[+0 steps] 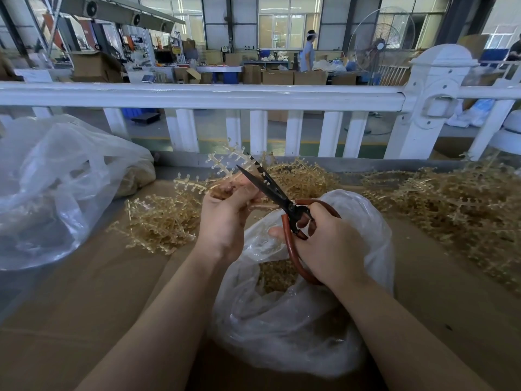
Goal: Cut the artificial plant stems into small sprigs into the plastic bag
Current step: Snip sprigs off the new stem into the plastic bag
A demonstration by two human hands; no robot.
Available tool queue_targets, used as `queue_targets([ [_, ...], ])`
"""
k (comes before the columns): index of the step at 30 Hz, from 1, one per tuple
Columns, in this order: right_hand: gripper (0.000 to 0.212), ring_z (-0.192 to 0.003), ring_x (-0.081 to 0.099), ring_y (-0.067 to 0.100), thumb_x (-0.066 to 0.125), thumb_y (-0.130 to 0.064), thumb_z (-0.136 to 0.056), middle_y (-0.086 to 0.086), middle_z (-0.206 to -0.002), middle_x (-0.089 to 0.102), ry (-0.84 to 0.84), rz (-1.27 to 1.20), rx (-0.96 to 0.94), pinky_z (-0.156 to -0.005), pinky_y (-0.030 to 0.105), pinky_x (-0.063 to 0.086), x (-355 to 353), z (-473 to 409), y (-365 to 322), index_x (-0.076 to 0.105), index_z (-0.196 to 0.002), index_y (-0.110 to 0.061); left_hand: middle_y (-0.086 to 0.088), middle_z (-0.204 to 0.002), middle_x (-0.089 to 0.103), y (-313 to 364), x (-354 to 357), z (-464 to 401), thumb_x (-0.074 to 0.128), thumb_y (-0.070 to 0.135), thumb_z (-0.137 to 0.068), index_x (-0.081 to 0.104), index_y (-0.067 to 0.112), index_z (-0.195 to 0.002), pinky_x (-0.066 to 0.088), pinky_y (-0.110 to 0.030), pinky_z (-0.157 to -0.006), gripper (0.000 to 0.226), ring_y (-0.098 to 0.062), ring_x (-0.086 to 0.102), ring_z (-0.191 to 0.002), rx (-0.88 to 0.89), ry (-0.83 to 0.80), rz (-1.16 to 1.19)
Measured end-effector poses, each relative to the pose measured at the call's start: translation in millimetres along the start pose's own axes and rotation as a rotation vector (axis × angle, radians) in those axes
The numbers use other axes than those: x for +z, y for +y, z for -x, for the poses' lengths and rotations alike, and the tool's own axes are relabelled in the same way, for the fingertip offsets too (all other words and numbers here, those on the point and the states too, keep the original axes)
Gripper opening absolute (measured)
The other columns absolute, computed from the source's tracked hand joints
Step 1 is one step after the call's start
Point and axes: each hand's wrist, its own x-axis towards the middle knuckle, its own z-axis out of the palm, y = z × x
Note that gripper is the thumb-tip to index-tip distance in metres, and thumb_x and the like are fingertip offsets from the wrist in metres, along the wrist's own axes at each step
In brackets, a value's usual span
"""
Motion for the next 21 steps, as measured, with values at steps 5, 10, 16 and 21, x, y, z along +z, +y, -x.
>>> queue_targets([
  [5,0.074,-0.065,0.058,0.002,0.032,-0.099,-0.064,-0.016,-0.073,0.061,-0.023,0.001,-0.001,-0.059,0.025,0.054,-0.1,0.2,1.5,0.053,-0.083,-0.030,-0.007,-0.069,0.068,0.2,1.3,0.3,0.061,-0.006,-0.088,0.069,0.001,-0.080,0.056,-0.028,-0.071,0.013,-0.017,0.064,-0.065,0.010,0.008,-0.022],
  [10,0.065,-0.061,0.055,-0.001,0.036,-0.097,-0.066,-0.018,-0.068,0.055,0.001,-0.011,-0.011,-0.054,0.020,0.046,-0.3,0.9,1.4,0.046,-0.078,-0.034,-0.005,-0.068,0.068,2.8,2.2,1.7,0.070,0.011,-0.077,0.070,0.006,-0.077,0.056,-0.030,-0.073,0.006,-0.017,0.064,-0.065,0.012,-0.004,-0.019],
  [16,0.064,-0.056,0.049,-0.003,0.036,-0.095,-0.069,-0.021,-0.062,0.048,0.039,0.011,-0.029,-0.051,0.017,0.040,-0.4,2.0,0.1,0.046,-0.077,-0.032,-0.004,-0.068,0.070,2.7,1.7,2.6,0.070,0.011,-0.076,0.073,0.008,-0.076,0.056,-0.028,-0.072,0.004,-0.015,0.065,-0.065,0.024,0.007,-0.016],
  [21,0.067,-0.055,0.049,-0.002,0.033,-0.096,-0.070,-0.020,-0.061,0.047,0.045,0.007,-0.031,-0.052,0.017,0.041,-0.8,2.1,-0.3,0.049,-0.078,-0.031,-0.003,-0.073,0.072,4.1,1.1,3.1,0.071,0.013,-0.074,0.075,0.012,-0.077,0.056,-0.023,-0.069,0.006,-0.011,0.066,-0.065,0.028,-0.001,0.036],
])
